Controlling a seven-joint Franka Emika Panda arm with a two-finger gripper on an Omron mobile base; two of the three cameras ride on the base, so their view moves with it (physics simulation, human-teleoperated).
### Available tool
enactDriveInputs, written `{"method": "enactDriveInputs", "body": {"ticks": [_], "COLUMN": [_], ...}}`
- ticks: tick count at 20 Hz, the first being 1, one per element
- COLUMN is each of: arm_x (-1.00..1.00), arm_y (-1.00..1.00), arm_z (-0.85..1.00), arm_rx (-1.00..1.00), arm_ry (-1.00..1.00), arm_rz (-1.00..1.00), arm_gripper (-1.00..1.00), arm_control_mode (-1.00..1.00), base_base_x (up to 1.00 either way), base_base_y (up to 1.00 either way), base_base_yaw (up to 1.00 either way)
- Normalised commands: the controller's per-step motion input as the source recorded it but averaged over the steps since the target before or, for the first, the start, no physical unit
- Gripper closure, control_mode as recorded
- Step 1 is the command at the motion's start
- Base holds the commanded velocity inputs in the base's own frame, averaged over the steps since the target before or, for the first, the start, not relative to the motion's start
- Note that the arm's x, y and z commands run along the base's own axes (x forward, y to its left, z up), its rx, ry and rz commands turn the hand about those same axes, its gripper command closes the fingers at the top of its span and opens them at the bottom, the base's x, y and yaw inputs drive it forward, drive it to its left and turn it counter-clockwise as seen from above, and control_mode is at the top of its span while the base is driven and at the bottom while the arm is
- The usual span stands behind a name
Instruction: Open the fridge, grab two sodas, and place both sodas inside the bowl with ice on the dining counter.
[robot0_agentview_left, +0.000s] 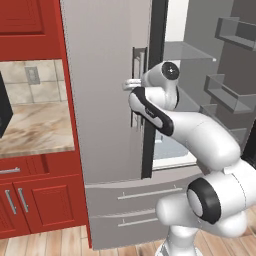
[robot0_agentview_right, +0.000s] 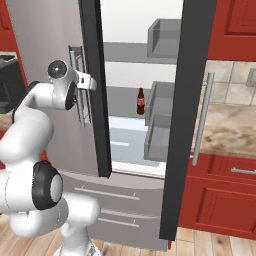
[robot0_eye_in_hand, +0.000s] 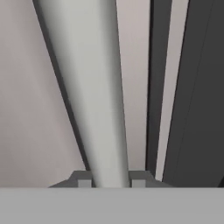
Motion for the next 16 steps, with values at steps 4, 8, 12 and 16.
{"method": "enactDriveInputs", "body": {"ticks": [4,8,12,16], "arm_x": [-0.28,-0.83,-1.00,-1.00], "arm_y": [0.33,0.35,0.35,0.39], "arm_z": [0.00,0.02,0.03,0.00], "arm_rx": [0.01,0.00,-0.02,-0.03], "arm_ry": [0.00,0.00,0.00,0.00], "arm_rz": [0.04,0.04,0.05,0.07], "arm_gripper": [1.00,1.00,1.00,1.00], "arm_control_mode": [-1.00,-1.00,-1.00,-1.00], "base_base_x": [0.00,0.00,0.00,0.00], "base_base_y": [0.00,0.00,0.00,0.00], "base_base_yaw": [0.00,0.00,0.00,0.00]}}
